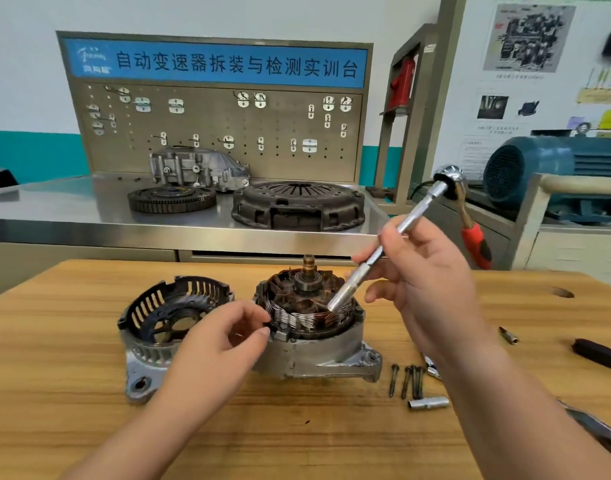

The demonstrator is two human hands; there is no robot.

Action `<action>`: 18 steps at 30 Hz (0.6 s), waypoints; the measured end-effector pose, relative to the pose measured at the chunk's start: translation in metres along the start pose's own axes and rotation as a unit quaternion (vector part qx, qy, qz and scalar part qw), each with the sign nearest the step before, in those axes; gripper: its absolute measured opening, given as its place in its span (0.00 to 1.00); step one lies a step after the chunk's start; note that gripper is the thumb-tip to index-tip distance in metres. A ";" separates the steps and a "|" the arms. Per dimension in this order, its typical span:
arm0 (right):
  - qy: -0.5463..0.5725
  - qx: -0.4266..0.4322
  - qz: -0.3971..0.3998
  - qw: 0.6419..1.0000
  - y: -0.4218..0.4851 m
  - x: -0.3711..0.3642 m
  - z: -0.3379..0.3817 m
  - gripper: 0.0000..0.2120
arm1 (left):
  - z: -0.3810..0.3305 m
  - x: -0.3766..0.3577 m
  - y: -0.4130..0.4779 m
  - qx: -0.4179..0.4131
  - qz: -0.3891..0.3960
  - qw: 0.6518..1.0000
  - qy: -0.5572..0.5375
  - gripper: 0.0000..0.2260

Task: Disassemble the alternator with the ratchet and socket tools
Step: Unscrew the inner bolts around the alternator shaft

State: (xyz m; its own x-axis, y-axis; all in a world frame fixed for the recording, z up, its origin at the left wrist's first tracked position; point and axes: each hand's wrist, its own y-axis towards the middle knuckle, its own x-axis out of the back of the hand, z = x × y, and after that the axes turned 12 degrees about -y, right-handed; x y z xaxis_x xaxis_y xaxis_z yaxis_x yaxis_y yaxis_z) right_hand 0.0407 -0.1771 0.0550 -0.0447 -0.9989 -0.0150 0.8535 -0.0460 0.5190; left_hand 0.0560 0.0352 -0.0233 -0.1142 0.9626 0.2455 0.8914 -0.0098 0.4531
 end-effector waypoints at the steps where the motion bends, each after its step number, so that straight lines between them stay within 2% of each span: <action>1: -0.029 0.012 0.015 0.999 0.002 -0.007 -0.005 0.04 | 0.003 -0.002 -0.003 0.002 0.006 1.000 0.003 0.12; 3: -0.085 0.039 0.035 0.995 0.006 -0.020 -0.015 0.03 | 0.006 -0.004 -0.007 -0.005 0.003 1.000 0.006 0.13; 6: -0.164 0.066 0.046 0.983 0.013 -0.033 -0.027 0.06 | 0.007 -0.004 -0.011 -0.026 0.001 1.000 0.002 0.15; 18: -0.272 0.114 0.052 0.954 0.018 -0.038 -0.041 0.05 | 0.006 -0.007 -0.019 -0.035 0.049 0.998 -0.026 0.19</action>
State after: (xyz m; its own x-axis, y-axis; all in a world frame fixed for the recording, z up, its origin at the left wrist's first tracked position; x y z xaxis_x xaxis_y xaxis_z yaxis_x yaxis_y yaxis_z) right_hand 0.0791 -0.1407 0.0302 -0.2811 -0.8423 0.4599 0.7352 0.1190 0.6674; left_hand 0.0424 0.0303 -0.0390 -0.0042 0.9690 0.2472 0.8642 -0.1208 0.4885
